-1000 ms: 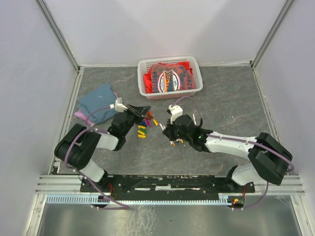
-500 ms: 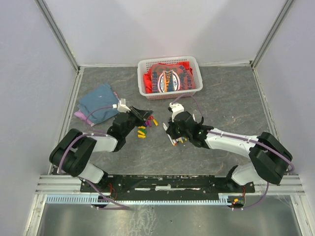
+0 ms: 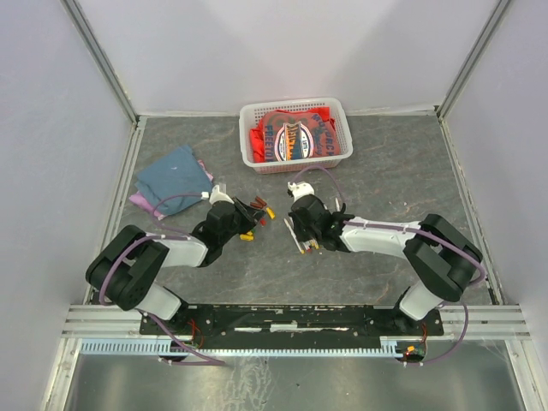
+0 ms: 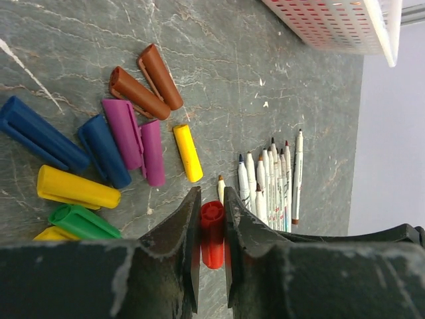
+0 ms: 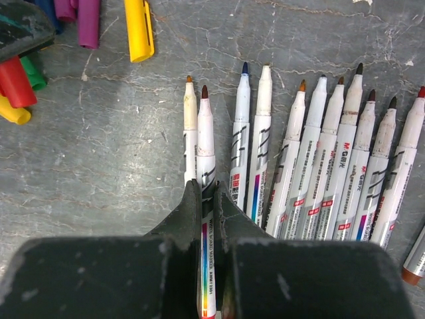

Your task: Open the pen caps

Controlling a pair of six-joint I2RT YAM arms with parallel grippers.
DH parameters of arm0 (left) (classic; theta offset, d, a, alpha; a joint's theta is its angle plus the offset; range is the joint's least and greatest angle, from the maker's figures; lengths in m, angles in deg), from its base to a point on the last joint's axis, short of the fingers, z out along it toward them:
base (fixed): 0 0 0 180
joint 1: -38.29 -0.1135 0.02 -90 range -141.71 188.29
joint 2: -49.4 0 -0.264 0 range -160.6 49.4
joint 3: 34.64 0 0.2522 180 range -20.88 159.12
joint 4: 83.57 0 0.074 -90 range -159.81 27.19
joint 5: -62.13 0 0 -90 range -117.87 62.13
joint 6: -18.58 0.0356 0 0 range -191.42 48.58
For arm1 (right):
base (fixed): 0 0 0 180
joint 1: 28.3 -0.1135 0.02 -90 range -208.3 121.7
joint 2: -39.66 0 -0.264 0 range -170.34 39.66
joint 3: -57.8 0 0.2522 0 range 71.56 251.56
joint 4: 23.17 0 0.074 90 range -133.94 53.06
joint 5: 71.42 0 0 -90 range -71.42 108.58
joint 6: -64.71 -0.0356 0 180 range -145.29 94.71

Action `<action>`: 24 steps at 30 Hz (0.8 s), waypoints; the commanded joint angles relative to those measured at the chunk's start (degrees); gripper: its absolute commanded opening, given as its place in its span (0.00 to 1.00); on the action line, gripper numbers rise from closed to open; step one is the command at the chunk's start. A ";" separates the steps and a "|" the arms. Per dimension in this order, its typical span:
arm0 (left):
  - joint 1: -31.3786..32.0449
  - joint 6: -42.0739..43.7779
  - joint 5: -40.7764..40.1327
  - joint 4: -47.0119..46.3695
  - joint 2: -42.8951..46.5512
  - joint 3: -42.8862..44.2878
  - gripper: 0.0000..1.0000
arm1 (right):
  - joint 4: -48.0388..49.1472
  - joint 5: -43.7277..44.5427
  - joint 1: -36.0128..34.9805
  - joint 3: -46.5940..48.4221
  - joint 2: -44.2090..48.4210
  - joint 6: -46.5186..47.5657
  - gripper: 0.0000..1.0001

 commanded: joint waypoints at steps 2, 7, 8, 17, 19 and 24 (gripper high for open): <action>0.34 0.64 -2.13 -0.52 -1.24 0.80 0.07 | 1.23 2.29 -0.01 3.33 -1.55 0.92 0.04; 0.30 0.28 -1.88 -0.50 -2.55 1.00 0.15 | 1.24 2.44 -0.01 3.60 -2.42 0.68 0.09; 0.30 0.14 -1.80 -0.58 -2.75 1.00 0.18 | 1.18 2.53 -0.05 3.70 -2.53 0.71 0.11; 0.30 -0.15 -1.68 -1.00 -3.33 0.83 0.29 | 1.23 2.64 -0.06 4.12 -3.53 0.68 0.18; 0.31 -0.16 -1.80 -0.80 -3.24 0.72 0.31 | 1.19 2.71 -0.09 4.16 -3.54 0.72 0.19; 0.31 -0.19 -1.92 -0.66 -2.91 0.46 0.34 | 1.08 2.64 0.01 4.23 -3.55 0.64 0.23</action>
